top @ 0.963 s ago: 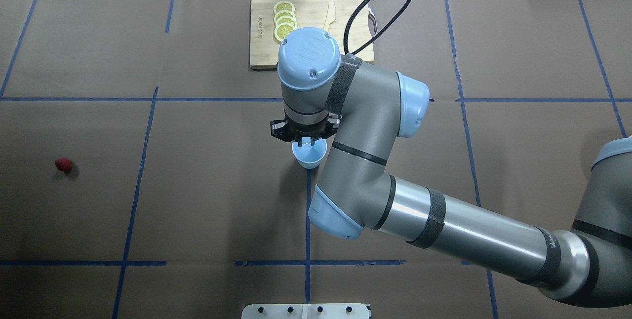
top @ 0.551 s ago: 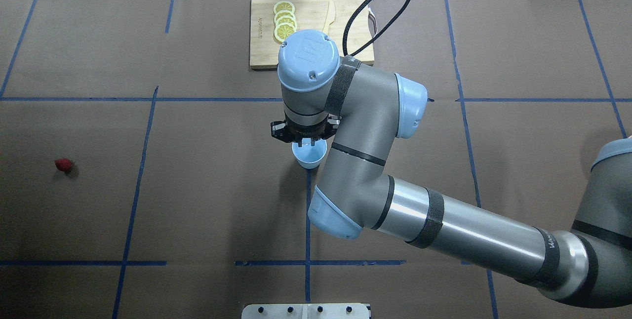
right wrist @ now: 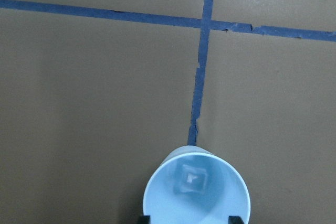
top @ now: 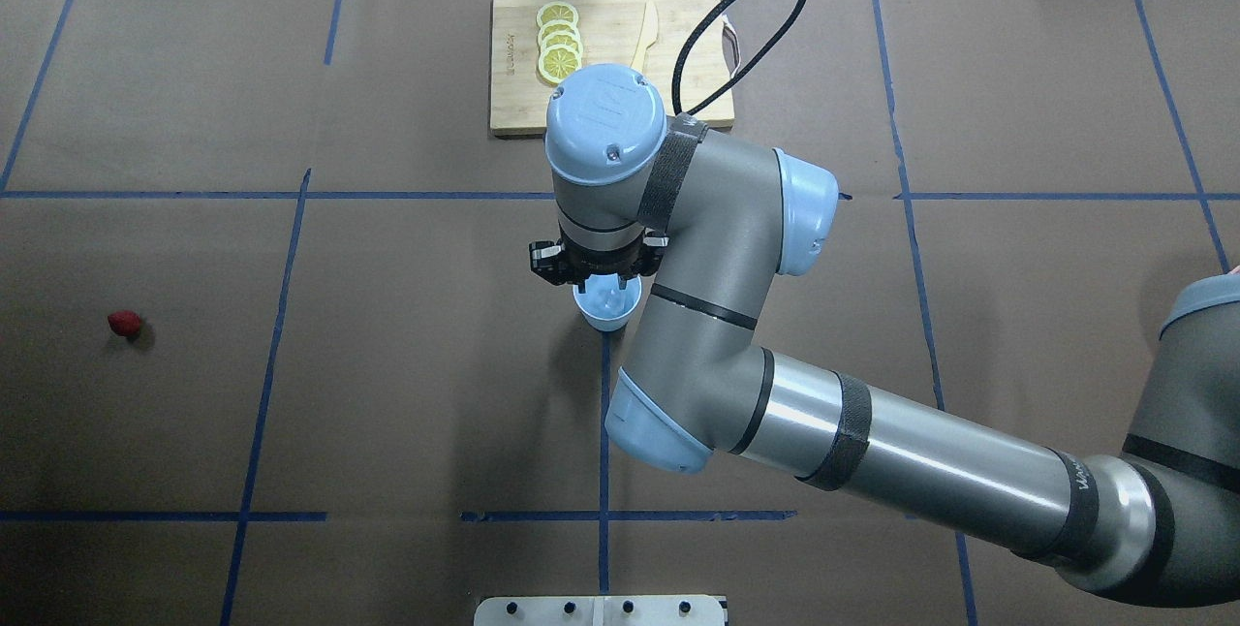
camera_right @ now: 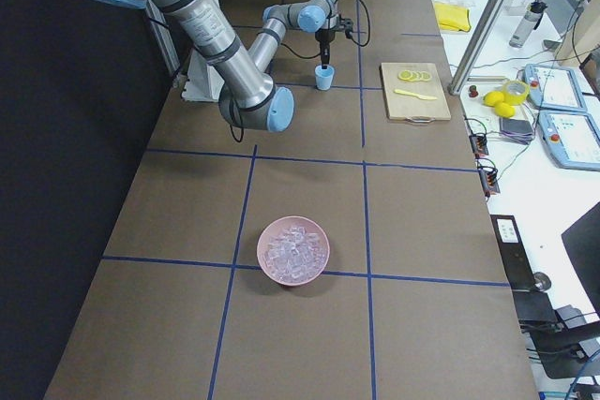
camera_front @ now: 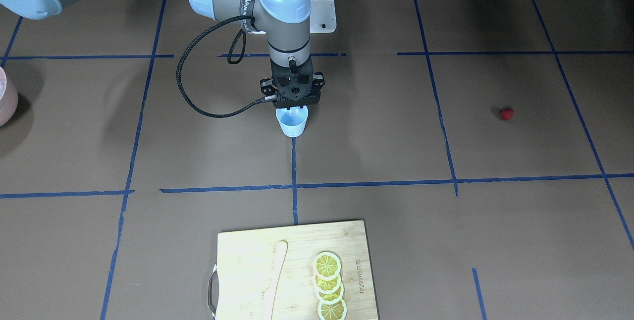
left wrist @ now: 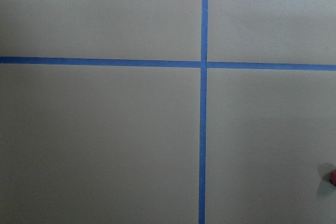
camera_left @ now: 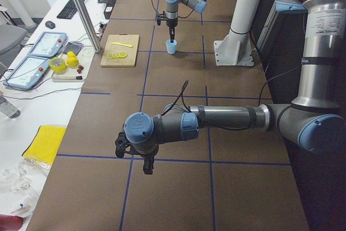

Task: Put ice and strawberries in cup
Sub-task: 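Hold the right gripper over the cup and open it to drop the cube, then withdraw the right gripper from the cup back toward the ice bowl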

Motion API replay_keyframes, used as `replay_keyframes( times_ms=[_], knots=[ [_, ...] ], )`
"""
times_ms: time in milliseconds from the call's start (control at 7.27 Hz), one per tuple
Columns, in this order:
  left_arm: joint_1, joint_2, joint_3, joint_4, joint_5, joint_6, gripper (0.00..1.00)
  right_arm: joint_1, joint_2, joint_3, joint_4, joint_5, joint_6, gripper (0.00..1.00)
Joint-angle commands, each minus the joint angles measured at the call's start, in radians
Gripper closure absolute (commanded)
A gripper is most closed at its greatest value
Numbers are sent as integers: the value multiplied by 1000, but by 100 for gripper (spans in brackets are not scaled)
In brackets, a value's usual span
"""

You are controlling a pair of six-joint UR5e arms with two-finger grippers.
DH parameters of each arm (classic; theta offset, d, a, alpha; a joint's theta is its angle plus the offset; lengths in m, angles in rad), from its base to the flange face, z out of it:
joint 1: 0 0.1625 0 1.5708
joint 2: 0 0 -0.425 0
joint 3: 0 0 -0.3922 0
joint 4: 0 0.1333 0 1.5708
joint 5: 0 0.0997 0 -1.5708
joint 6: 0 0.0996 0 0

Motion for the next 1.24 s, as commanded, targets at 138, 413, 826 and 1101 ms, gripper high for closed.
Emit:
replay_keyframes(
  times_ms=[138,413,826,1101],
  knots=[
    [0,-1,0,0,0,0,0,13,5,21,-6,1,14,1],
    [0,-3,0,0,0,0,0,70,-2,148,-145,4,12,1],
    [0,-6,-3,0,0,0,0,253,-101,312,-270,58,-91,1],
    [-2,-8,-12,0,0,0,0,336,-246,463,-354,58,-299,1]
  ],
)
